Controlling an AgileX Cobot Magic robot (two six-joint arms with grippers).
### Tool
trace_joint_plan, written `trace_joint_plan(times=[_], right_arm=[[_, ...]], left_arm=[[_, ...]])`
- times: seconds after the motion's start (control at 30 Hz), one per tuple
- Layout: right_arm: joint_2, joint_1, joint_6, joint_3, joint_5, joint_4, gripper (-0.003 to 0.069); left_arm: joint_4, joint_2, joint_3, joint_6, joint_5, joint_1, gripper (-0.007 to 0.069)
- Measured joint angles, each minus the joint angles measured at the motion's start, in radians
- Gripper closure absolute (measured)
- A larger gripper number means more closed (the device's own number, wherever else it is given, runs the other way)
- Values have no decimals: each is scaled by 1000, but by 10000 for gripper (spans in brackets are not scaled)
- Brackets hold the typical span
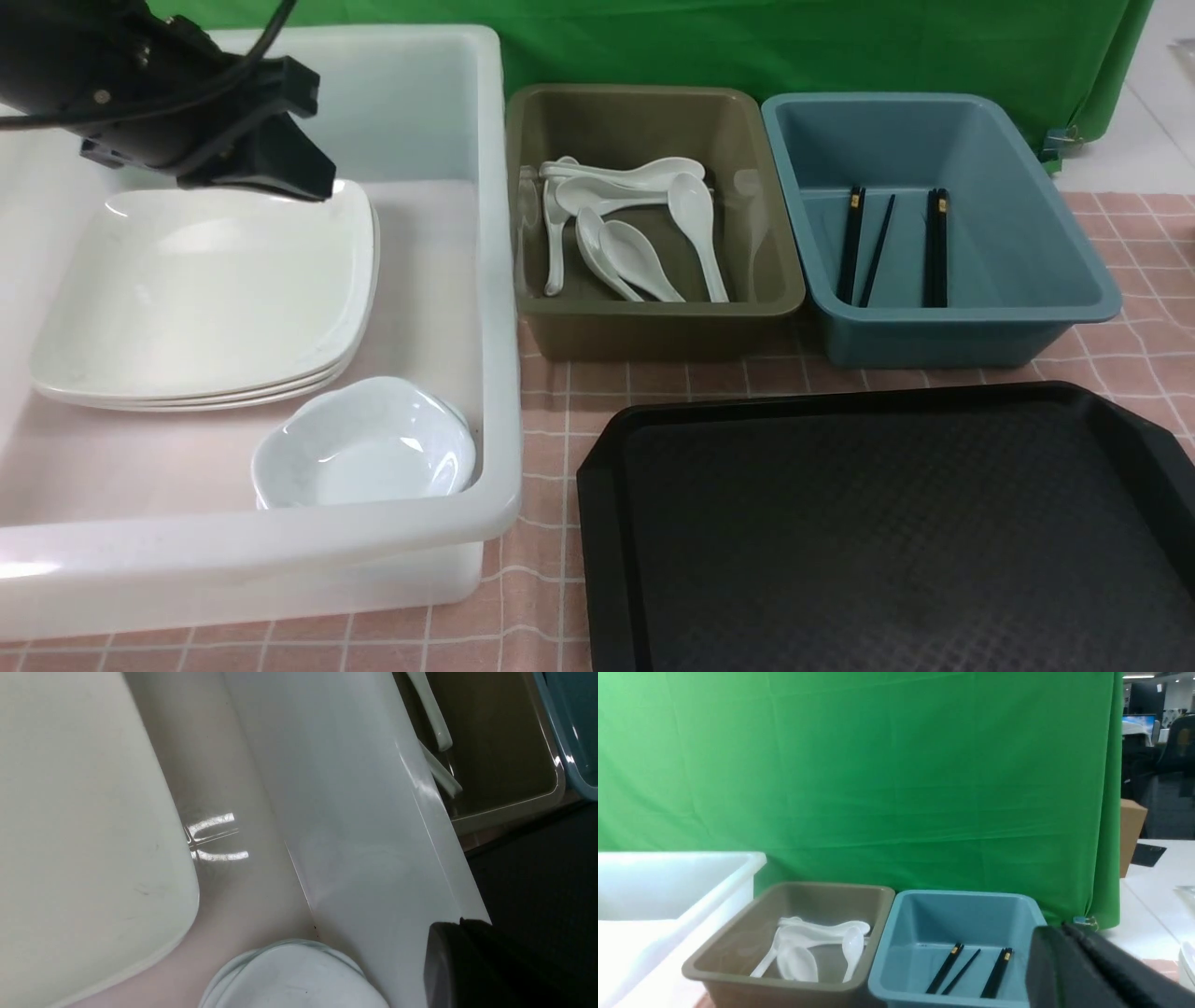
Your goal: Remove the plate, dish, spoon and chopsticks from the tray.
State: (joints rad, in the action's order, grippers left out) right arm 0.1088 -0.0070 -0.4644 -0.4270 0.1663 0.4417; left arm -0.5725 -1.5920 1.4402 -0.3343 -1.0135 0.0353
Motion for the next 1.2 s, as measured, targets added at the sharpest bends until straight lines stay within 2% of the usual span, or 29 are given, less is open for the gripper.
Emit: trace_joint_plan(times=[0.43,0.6,0.97,1.07,1.2], right_arm=[[0,0,0,21,8,1,621],[-1,0,0,91,-42,-9,614],[-93,0,0,395,-29,-270,589],[-93,5,1,420,-27,-351,580],[-93,51,1,421,-26,-376,571]], left_arm=[[-1,2,0,0,-18,0,628],[-40,2,0,23,-48,0,628],[-24,2,0,24,-186,0,628],[-24,13,-7,25,-196,-2,627],[-21,41,-38,25,-200,-20,627]])
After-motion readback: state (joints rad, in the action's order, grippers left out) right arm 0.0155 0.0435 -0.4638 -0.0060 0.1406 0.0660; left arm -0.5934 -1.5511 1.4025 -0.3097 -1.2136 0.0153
